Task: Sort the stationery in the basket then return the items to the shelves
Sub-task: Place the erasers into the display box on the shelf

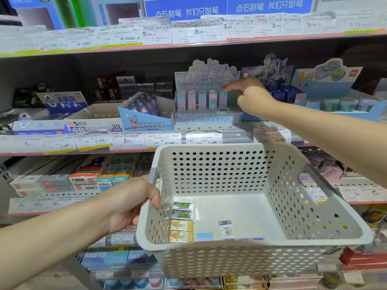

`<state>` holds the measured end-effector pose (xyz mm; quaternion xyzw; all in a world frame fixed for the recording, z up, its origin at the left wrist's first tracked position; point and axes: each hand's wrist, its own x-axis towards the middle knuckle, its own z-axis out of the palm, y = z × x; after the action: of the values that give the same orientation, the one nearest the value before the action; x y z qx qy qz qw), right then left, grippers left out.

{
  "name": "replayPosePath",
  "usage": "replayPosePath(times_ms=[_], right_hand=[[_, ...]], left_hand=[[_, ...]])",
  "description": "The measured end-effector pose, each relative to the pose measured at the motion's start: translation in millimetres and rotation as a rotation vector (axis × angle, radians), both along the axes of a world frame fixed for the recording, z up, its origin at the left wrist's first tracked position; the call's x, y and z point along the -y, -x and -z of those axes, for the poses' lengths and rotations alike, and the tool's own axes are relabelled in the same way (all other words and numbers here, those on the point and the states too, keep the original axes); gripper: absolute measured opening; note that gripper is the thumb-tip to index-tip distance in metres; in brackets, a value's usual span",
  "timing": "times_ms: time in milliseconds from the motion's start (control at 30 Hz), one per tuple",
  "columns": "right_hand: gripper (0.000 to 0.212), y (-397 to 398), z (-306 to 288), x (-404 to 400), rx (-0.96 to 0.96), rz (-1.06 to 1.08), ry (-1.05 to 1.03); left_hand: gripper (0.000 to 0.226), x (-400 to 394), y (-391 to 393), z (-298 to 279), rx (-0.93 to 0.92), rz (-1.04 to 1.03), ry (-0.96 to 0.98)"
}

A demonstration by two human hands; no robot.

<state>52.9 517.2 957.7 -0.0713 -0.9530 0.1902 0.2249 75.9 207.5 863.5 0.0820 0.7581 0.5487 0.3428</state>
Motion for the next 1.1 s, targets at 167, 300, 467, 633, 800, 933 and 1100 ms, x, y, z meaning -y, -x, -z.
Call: replayPosePath(times_ms=[167,300,467,633,800,933,1100], right_hand=[[0.049,-20,16,11,-0.163,-0.06,-0.047],[0.014,-43,40,38,-0.363,-0.223,-0.063],[0.027,-68,75,72,0.162,-0.347,-0.121],[0.025,-73,121,99,0.814,-0.42,-0.216],[0.036,-64,166,109,1.081,-0.411,-0.277],[0.015,-68,173,118,1.143,-0.472,-0.349],[0.022,-69,174,122,1.164,-0.487,-0.335]], left_hand=[[0.055,-1,0,0,-0.007,-0.002,0.019],[0.048,-1,0,-1,0.0,0.003,-0.005],[0.062,-1,2,1,-0.002,0.004,0.004],[0.048,0,-1,2,-0.009,0.023,-0.008],[0.047,-1,-4,1,-0.01,0.038,-0.016],[0.043,1,-5,1,-0.014,0.032,-0.021],[0.052,2,-5,1,-0.023,0.024,-0.024]])
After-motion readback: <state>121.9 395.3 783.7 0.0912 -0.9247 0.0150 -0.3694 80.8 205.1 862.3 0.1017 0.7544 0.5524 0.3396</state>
